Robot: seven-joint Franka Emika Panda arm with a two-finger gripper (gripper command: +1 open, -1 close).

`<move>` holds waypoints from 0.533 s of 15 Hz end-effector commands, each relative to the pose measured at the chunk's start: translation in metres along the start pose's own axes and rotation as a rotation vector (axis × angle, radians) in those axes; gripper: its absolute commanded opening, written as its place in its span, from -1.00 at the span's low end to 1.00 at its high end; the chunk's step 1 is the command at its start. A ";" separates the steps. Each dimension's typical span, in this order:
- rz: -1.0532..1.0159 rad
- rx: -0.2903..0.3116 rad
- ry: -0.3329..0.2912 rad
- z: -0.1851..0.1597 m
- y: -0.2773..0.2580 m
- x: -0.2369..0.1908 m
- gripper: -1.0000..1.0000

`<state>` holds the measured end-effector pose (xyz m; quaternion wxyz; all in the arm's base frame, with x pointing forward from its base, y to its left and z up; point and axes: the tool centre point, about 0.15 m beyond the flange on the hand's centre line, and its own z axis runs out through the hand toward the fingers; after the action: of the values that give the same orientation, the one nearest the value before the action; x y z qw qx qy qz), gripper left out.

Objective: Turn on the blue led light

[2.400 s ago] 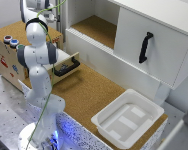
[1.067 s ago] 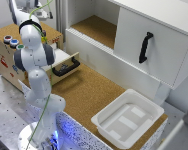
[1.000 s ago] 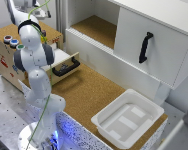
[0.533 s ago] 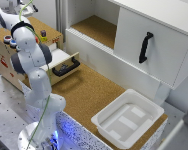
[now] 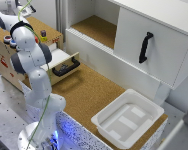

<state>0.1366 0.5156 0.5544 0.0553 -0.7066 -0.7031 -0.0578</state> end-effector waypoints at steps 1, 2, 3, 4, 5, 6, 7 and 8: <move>0.071 0.003 -0.099 0.031 0.014 0.028 -1.00; 0.085 -0.002 -0.115 0.035 0.016 0.025 -1.00; 0.092 0.004 -0.121 0.038 0.018 0.022 -1.00; 0.101 0.008 -0.136 0.043 0.020 0.020 -1.00; 0.100 0.006 -0.155 0.048 0.020 0.018 -1.00; 0.117 0.017 -0.166 0.052 0.023 0.016 -1.00; 0.126 0.024 -0.175 0.058 0.025 0.015 -1.00; 0.130 0.036 -0.187 0.065 0.025 0.015 -1.00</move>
<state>0.1563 0.5243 0.5176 0.0527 -0.7380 -0.6724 -0.0217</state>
